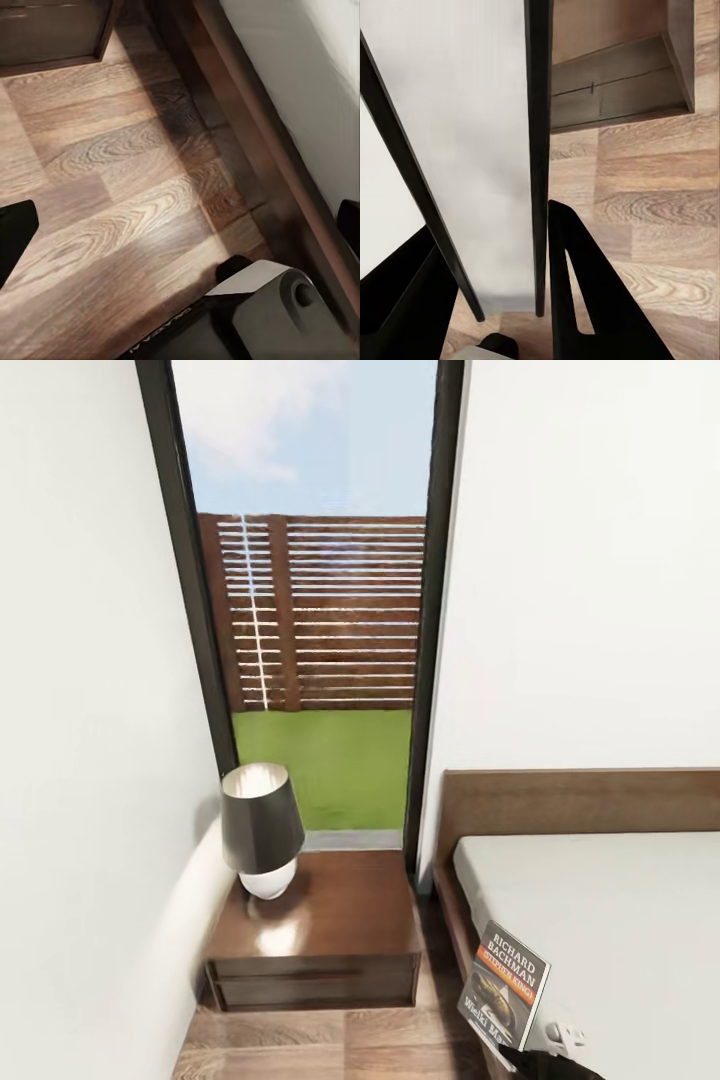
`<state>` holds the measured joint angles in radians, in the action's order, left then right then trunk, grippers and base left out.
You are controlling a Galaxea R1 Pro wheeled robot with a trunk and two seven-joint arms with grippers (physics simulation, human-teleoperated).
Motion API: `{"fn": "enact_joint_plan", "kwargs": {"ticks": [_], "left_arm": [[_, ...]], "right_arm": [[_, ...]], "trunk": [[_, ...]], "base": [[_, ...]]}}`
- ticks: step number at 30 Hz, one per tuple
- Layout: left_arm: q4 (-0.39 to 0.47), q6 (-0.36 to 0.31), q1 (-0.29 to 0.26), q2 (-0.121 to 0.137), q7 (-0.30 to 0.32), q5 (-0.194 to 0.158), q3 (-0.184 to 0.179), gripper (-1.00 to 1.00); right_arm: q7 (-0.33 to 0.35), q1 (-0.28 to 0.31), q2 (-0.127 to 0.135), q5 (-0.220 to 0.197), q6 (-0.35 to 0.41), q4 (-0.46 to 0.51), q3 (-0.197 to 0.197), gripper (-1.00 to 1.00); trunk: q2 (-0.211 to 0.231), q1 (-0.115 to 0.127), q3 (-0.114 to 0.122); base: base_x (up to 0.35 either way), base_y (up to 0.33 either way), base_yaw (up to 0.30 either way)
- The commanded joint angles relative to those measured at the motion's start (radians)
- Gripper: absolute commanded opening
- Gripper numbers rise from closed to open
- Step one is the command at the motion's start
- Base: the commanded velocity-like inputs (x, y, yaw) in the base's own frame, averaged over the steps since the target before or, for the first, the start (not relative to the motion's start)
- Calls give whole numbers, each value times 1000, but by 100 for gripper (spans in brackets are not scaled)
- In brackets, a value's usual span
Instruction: In the bedroom, move the book from the bed onto either nightstand, and place the two sandals side by side next to the bed.
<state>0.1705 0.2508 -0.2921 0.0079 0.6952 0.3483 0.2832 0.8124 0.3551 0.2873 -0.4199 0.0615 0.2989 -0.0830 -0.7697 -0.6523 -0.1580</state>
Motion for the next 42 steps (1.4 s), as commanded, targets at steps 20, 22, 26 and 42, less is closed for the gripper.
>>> {"fn": "enact_joint_plan", "kwargs": {"ticks": [20, 22, 26, 42], "left_arm": [[119, 2, -3, 2, 58, 9, 8, 100], [235, -29, -5, -1, 134, 3, 9, 100], [494, -275, -8, -12, 334, -51, 8, 100], [800, -436, -9, -13, 496, -193, 2, 100]], "right_arm": [[1, 1, 1, -13, 7, 2, -6, -100], [1, 1, 1, -13, 7, 2, -6, -100], [1, 1, 1, -13, 7, 1, -6, -100], [12, 1, 9, -16, 150, 101, -3, -100]], "trunk": [[-1, -1, -2], [-1, -1, -2], [-1, -1, -2], [-1, -1, -2]], "base": [[160, 0, 0], [0, 0, 0], [0, 0, 0], [0, 0, 0]]}}
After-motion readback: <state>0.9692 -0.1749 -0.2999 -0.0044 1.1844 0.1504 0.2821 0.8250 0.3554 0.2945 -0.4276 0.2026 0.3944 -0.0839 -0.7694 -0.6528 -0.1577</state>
